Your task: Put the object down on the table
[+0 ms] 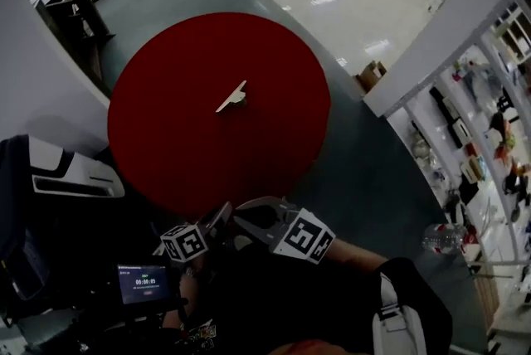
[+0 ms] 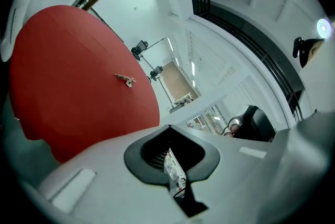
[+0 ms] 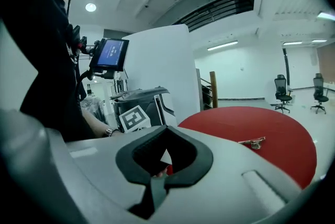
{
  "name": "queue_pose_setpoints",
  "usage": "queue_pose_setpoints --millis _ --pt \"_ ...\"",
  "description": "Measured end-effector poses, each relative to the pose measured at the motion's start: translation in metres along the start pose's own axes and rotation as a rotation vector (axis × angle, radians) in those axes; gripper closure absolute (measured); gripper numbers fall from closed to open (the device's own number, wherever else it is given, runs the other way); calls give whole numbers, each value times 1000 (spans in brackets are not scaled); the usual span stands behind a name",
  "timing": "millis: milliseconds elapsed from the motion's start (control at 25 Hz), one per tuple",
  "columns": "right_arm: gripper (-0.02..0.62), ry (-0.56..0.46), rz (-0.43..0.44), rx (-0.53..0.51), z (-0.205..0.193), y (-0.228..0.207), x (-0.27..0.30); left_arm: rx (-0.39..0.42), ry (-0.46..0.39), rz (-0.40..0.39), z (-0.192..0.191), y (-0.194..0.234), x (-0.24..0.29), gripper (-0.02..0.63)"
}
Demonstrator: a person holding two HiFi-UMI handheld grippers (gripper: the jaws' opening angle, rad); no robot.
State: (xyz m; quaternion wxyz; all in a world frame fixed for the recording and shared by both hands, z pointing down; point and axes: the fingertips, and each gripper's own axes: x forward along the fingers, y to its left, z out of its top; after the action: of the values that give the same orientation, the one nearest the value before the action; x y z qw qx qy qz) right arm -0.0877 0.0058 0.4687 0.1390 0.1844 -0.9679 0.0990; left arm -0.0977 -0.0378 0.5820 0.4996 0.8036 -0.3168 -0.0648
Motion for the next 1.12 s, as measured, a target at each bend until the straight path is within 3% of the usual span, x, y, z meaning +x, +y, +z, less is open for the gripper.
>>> queue_pose_setpoints --millis 320,520,760,960,1120 --pt "592 -58 36 87 6 2 -26 20 -14 39 -11 -16 -5 591" --pt "592 -71 49 30 19 -10 -48 28 -56 27 -2 -36 14 591" --pt "593 -79 122 6 14 5 -83 24 -125 47 -28 -62 17 591" --pt "594 -120 98 7 21 -37 -114 65 -149 63 -15 -74 57 591" --pt "594 -93 117 -8 13 -34 -108 50 -155 104 -19 -68 53 591"
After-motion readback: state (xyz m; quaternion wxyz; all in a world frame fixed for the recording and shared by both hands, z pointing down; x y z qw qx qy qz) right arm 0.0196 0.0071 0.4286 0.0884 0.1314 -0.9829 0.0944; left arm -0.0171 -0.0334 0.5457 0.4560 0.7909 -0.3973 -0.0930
